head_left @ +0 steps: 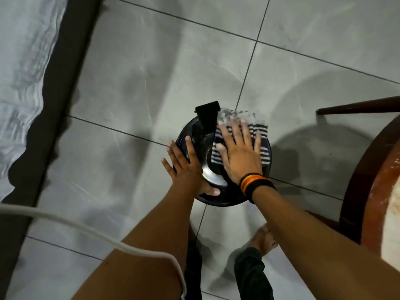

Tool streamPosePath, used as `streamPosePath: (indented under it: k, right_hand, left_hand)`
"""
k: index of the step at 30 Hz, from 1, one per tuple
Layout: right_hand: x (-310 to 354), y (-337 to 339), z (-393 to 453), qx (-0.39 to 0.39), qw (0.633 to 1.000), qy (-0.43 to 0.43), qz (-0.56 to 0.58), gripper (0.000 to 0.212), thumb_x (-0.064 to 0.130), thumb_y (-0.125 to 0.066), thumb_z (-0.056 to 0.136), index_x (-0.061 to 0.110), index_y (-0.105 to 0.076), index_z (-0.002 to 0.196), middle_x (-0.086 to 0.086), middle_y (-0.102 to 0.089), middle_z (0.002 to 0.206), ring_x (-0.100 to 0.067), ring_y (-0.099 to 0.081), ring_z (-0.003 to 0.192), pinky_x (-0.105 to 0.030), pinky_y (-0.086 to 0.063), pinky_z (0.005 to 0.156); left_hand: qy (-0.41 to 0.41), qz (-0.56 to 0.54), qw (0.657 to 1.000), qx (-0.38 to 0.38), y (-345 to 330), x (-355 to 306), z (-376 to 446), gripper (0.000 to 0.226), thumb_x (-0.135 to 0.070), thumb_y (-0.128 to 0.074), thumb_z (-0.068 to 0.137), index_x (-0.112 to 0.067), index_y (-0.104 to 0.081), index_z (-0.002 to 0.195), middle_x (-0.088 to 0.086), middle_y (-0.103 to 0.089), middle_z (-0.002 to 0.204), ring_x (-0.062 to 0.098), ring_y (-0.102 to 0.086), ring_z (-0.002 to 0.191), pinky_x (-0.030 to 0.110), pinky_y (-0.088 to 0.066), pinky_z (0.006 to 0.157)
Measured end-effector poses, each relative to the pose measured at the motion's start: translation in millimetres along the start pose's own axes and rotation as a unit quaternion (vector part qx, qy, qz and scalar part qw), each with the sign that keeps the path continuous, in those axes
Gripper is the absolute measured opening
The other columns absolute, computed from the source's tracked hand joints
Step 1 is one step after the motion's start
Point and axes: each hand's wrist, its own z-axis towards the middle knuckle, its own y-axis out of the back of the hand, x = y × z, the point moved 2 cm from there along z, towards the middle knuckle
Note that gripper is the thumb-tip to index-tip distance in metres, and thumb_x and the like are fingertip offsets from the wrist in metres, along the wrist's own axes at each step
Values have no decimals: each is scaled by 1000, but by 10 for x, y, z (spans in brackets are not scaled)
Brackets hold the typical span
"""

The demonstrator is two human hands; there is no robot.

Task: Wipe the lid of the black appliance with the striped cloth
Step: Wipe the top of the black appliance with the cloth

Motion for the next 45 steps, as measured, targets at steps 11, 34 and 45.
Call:
streamPosePath:
  k: [11, 34, 45]
  right_hand:
    - [65, 0, 142, -26, 995, 91, -42, 60, 50, -23, 108, 34, -8, 163, 4, -6, 174, -25, -2, 161, -69, -9, 123]
    - [-31, -325, -844, 0, 996, 87, -19, 79, 21, -53, 98, 35, -10, 163, 5, -11, 173, -26, -7, 160, -64, -3, 126]
    - [199, -241, -392, 4, 992, 116, -46, 83, 33, -57, 98, 34, -6, 163, 4, -1, 174, -31, 2, 160, -72, 5, 119]
  left_hand:
    - [14, 1, 1000, -11, -45, -18, 28, 176, -65, -93, 51, -20, 44, 152, 25, 54, 153, 42, 45, 148, 66, 20, 122]
    - [29, 11, 999, -17, -77, -2, 76, 177, -53, -98, 53, -23, 49, 148, 25, 53, 153, 42, 44, 148, 64, 19, 123]
    - [15, 11, 999, -41, -100, 7, 43, 179, -60, -96, 47, -22, 44, 152, 26, 46, 158, 43, 38, 152, 65, 16, 124]
